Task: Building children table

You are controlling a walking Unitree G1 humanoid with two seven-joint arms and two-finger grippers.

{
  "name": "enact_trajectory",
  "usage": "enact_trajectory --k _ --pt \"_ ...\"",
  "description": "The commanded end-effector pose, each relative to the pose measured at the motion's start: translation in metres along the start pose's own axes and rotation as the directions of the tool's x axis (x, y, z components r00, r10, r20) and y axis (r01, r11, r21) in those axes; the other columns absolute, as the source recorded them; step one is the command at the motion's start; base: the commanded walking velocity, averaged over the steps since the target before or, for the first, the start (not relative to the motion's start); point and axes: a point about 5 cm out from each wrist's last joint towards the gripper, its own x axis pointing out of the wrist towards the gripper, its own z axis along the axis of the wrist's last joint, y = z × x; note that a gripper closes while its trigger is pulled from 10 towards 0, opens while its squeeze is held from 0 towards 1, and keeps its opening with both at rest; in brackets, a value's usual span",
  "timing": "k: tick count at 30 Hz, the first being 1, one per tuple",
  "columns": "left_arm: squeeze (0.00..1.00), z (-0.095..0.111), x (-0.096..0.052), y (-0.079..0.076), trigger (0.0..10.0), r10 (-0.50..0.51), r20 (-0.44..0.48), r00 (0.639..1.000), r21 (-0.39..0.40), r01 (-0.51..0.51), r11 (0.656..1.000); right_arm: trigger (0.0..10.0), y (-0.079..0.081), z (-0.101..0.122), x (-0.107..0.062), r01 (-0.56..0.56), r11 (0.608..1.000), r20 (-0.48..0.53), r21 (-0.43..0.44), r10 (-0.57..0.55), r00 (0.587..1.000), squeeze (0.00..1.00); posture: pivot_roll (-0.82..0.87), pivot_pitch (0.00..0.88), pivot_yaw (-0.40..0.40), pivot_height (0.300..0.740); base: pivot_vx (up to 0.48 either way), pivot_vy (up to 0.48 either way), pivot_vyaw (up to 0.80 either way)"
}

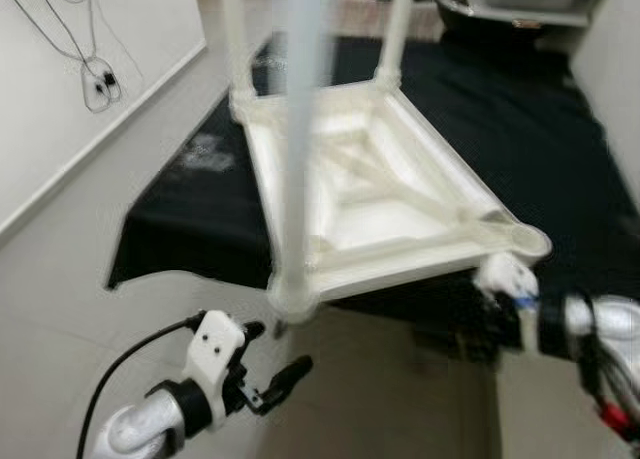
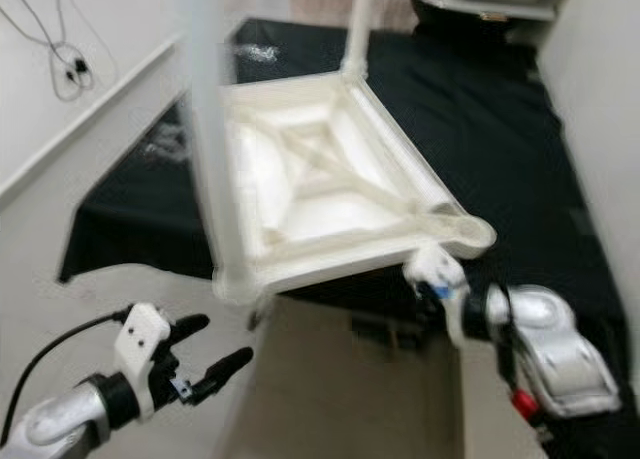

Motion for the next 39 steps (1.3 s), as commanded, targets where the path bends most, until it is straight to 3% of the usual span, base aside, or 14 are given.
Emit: enact_trajectory --k 1,5,7,12,13,17,24,34,39 --pt "0.0 -0.002 -0.003 -0.002 10.0 -0.023 -0.023 0.999 -0.015 0.023 1.0 10.0 -0.004 0.006 0.005 0.039 0.995 -0.011 -0.087 -0.04 0.999 0.0 0.0 0.162 0.012 0.74 0.0 0.0 0.0" --pt "0.0 -0.005 -0.003 -0.006 10.0 -0.068 -0.041 0.997 -0.026 0.067 0.997 10.0 -0.005 0.017 0.011 0.025 0.982 -0.012 -0.187 -0.028 1.0 0.0 -0.01 0.161 0.011 0.74 0.0 0.0 0.0" --pt "0.0 -0.006 -0.003 -0.007 10.0 -0.089 -0.052 0.995 -0.027 0.087 0.996 10.0 -0.002 0.025 0.019 -0.04 0.965 -0.03 -0.258 0.033 0.999 0.0 -0.01 0.162 0.012 0.74 0.0 0.0 0.0" --pt "0.0 -0.006 -0.001 -0.006 10.0 -0.076 -0.05 0.996 -0.013 0.076 0.997 10.0 -0.002 0.032 0.031 -0.078 0.94 -0.048 -0.331 0.066 0.997 0.0 -0.01 0.164 0.008 0.74 0.0 0.0 0.0" --pt "0.0 -0.006 0.0 -0.003 10.0 -0.051 -0.047 0.998 -0.005 0.051 0.999 10.0 0.0 0.035 0.042 -0.085 0.925 -0.035 -0.37 0.077 0.996 0.0 -0.01 0.165 0.008 0.74 0.0 0.0 0.0" --pt "0.0 -0.003 0.005 0.014 10.0 0.128 -0.017 0.992 0.065 -0.127 0.99 10.0 0.023 0.053 0.093 -0.111 0.926 0.084 -0.36 0.15 0.985 0.0 -0.01 0.179 0.0 0.74 0.0 0.0 0.0" --pt "0.0 0.0 0.006 0.021 10.0 0.257 -0.021 0.966 0.081 -0.254 0.964 10.0 0.04 0.071 0.123 -0.167 0.901 0.12 -0.4 0.232 0.965 0.0 0.01 0.204 -0.012 0.74 0.0 0.061 0.0" --pt "0.0 0.0 0.006 0.019 10.0 0.282 -0.014 0.959 0.099 -0.279 0.955 10.0 0.04 0.075 0.135 -0.127 0.9 0.143 -0.417 0.203 0.969 0.0 0.02 0.216 -0.018 0.74 0.0 0.326 0.0" --pt "0.0 0.0 0.008 0.019 10.0 0.267 -0.018 0.963 0.112 -0.264 0.958 10.0 0.037 0.072 0.137 -0.14 0.875 0.081 -0.464 0.2 0.977 0.0 0.02 0.214 -0.013 0.74 0.0 0.0 0.0"
